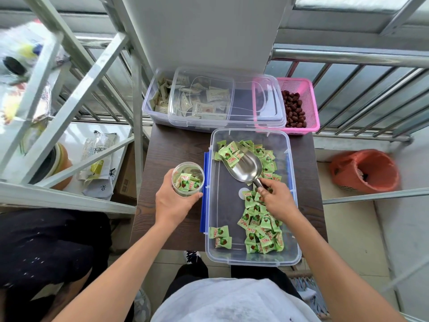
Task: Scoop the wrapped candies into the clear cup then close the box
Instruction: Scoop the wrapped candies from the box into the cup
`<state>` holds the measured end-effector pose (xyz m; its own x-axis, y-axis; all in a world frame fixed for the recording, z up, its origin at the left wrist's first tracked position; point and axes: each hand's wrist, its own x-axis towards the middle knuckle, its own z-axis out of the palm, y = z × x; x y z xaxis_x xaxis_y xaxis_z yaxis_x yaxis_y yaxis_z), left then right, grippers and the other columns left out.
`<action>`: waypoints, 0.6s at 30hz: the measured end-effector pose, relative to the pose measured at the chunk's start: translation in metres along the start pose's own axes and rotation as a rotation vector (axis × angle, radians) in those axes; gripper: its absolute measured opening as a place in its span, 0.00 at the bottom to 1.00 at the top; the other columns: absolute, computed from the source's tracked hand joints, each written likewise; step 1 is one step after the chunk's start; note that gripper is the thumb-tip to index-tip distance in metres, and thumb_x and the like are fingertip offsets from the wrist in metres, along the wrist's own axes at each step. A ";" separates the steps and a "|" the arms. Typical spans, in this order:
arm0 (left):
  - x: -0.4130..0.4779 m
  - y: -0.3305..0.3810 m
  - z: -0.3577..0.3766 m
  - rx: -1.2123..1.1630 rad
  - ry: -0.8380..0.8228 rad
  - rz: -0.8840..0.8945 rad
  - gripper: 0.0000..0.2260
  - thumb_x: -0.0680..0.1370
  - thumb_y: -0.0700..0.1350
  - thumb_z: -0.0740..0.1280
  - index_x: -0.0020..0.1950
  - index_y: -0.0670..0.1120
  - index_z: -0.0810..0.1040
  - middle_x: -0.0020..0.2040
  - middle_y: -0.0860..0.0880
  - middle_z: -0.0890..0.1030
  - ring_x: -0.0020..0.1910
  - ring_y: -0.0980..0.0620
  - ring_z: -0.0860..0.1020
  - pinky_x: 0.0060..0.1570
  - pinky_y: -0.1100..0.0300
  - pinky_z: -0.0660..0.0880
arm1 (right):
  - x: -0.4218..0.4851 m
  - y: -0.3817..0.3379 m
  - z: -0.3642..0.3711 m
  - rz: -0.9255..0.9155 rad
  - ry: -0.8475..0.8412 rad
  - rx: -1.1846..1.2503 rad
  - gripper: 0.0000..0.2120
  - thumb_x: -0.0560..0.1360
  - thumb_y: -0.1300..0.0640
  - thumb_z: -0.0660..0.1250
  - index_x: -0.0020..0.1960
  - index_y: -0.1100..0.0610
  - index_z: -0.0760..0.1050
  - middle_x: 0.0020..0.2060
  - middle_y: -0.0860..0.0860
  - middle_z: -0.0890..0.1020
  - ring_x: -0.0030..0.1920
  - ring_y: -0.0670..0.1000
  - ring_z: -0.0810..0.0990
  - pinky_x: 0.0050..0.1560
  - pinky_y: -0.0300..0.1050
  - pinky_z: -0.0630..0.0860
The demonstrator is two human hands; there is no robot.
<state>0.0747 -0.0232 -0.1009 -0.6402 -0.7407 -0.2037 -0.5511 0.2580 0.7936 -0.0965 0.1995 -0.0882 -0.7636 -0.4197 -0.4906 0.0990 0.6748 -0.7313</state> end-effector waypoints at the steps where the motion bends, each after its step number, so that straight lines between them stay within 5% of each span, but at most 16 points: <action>1: 0.000 -0.001 0.000 0.005 -0.001 0.004 0.36 0.63 0.49 0.85 0.65 0.57 0.71 0.54 0.58 0.79 0.56 0.56 0.77 0.55 0.63 0.72 | -0.003 -0.003 -0.004 -0.004 -0.014 -0.009 0.13 0.81 0.64 0.62 0.62 0.57 0.79 0.38 0.50 0.77 0.38 0.51 0.73 0.37 0.48 0.71; 7: -0.003 0.001 -0.003 0.005 -0.017 0.031 0.36 0.63 0.49 0.85 0.62 0.62 0.68 0.53 0.62 0.78 0.55 0.59 0.76 0.54 0.67 0.70 | -0.023 -0.035 -0.036 -0.091 -0.131 -0.068 0.14 0.81 0.63 0.64 0.62 0.52 0.80 0.40 0.52 0.79 0.37 0.52 0.73 0.40 0.49 0.71; 13: -0.006 0.004 -0.005 -0.030 -0.018 0.059 0.36 0.63 0.47 0.84 0.58 0.73 0.68 0.54 0.65 0.80 0.55 0.66 0.78 0.55 0.64 0.76 | -0.040 -0.082 -0.057 -0.203 -0.306 -0.235 0.10 0.80 0.62 0.65 0.53 0.51 0.84 0.29 0.43 0.74 0.29 0.45 0.67 0.33 0.43 0.66; 18: -0.006 0.005 -0.007 -0.032 -0.034 0.083 0.34 0.64 0.49 0.83 0.63 0.66 0.70 0.55 0.65 0.80 0.56 0.66 0.78 0.57 0.59 0.78 | -0.052 -0.118 -0.054 -0.249 -0.395 -0.480 0.08 0.80 0.60 0.63 0.49 0.59 0.80 0.31 0.57 0.75 0.29 0.48 0.68 0.31 0.44 0.67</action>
<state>0.0792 -0.0216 -0.0916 -0.7009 -0.6961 -0.1555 -0.4782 0.2969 0.8266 -0.1032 0.1740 0.0490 -0.4268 -0.7267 -0.5383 -0.4143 0.6862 -0.5979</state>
